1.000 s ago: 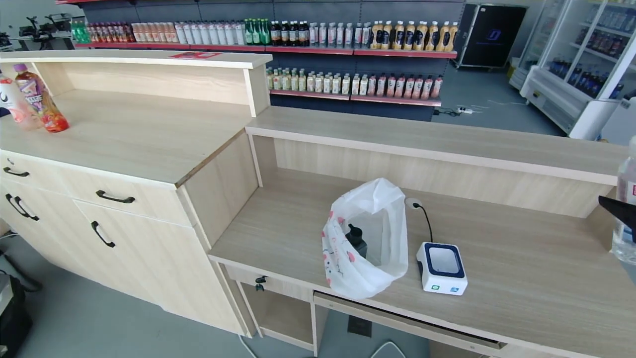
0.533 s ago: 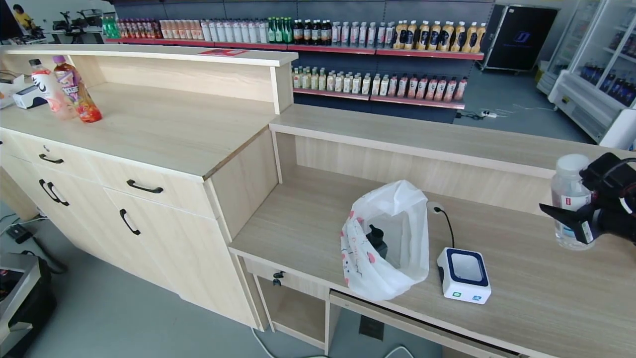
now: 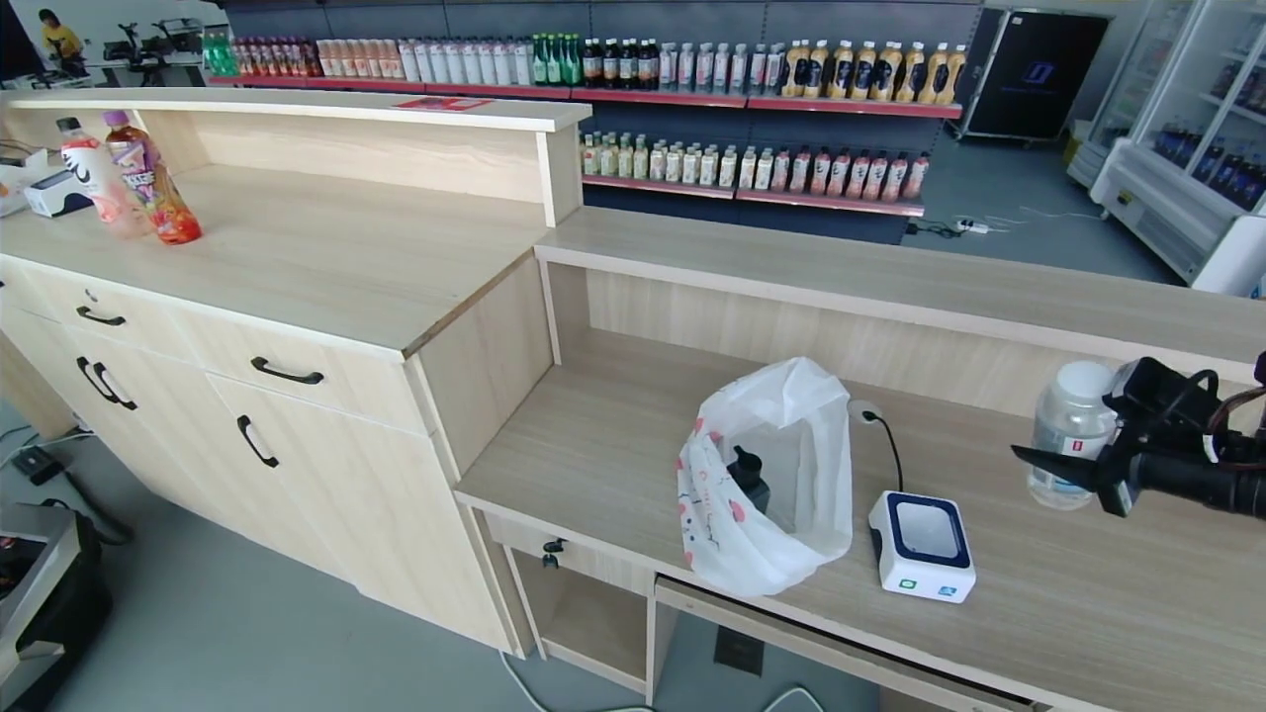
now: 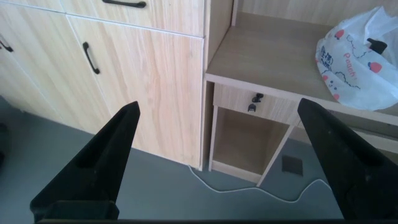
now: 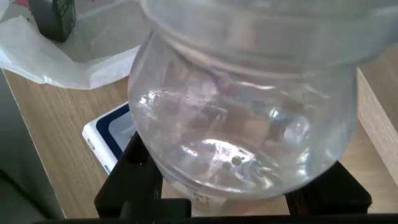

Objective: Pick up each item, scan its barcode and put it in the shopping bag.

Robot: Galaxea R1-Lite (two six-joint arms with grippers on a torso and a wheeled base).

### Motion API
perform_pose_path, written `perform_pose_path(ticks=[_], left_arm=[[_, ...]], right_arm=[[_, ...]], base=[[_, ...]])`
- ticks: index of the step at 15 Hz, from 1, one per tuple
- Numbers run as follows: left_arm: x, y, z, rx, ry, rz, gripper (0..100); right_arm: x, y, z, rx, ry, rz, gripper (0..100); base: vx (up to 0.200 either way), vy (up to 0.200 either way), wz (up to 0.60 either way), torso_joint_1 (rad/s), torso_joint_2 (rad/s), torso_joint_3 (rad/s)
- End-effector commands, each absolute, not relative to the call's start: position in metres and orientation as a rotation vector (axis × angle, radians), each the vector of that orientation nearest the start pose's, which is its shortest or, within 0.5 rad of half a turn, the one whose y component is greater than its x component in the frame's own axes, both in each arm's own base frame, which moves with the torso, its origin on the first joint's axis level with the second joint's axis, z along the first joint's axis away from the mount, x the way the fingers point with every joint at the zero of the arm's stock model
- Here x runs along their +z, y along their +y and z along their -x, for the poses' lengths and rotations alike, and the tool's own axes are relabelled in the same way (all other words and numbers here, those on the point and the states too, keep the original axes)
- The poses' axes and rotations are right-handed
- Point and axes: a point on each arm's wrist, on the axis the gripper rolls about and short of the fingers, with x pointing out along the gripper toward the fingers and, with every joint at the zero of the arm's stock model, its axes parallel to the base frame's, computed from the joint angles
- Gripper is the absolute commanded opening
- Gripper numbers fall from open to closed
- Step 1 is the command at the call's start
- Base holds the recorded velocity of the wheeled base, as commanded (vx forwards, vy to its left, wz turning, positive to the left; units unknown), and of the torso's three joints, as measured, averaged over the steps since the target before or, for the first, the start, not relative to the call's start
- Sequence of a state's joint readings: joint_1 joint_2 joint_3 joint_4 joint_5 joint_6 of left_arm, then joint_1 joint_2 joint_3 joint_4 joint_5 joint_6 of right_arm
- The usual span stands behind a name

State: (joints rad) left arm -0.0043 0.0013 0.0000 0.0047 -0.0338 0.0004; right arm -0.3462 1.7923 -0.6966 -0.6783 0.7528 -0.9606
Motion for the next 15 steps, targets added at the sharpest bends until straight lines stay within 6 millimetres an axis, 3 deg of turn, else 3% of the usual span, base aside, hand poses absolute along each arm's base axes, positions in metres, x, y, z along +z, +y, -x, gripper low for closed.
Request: perform_pose_path(ticks=[1,10,15], left_arm=[[0.075,-0.001,0.023,-0.038,0.006,0.0,100],[0.075,-0.001,0.023,-0.037,0.006,0.0,100],[0.075,-0.001,0.023,-0.038,0.006,0.0,100]], right_arm=[[0.117,-0.089,-0.297,0.59,0.144,0.698,0],[0.102,-0.095,-0.321,0.786,-0.026,0.752,0],[0.092,-0.095,-0.324,0.837,-0.074,0.795,0]], base=[[0.0,0.0,0.0,0.0,0.0,0.0],[0.0,0.0,0.0,0.0,0.0,0.0],[0.0,0.0,0.0,0.0,0.0,0.0]])
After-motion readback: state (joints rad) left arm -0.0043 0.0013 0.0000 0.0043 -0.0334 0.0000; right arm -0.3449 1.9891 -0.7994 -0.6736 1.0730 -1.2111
